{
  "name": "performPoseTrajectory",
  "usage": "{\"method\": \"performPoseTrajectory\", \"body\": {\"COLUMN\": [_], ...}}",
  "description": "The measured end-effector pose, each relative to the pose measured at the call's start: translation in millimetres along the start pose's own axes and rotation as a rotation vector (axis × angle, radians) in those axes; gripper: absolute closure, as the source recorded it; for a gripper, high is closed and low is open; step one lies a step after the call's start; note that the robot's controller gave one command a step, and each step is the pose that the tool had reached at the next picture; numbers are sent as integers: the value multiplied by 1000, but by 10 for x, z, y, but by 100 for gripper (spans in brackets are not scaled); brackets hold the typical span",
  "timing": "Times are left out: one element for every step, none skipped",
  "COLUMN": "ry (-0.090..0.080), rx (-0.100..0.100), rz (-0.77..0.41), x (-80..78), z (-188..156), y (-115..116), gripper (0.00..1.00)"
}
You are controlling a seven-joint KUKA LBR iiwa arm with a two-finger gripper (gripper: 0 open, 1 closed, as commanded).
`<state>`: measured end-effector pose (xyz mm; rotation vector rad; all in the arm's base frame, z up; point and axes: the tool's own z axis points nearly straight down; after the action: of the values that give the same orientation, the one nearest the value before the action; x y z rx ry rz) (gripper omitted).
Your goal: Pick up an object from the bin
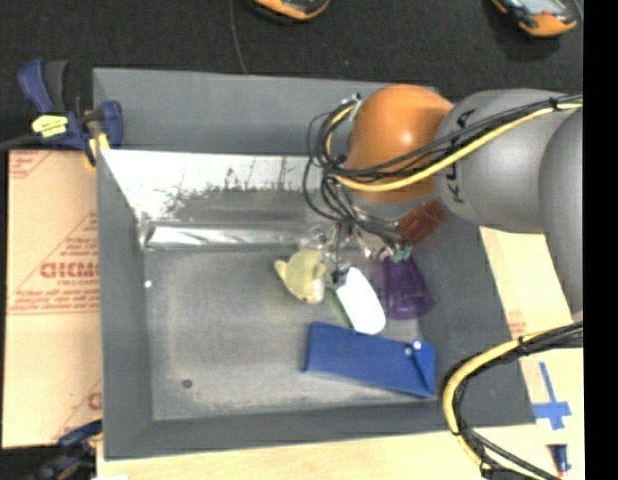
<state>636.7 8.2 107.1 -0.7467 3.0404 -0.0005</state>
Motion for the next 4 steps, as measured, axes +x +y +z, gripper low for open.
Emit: {"method": "performPoseTrajectory", "body": {"ry": [-6, 7, -3, -7], "rx": [3, -4, 2, 4], "rz": [2, 4, 4, 6], "x": [-14, 18, -10, -20], "z": [-144, -306, -743, -976], "y": [-11, 4, -11, -19], "gripper": [100, 100, 100, 100]}}
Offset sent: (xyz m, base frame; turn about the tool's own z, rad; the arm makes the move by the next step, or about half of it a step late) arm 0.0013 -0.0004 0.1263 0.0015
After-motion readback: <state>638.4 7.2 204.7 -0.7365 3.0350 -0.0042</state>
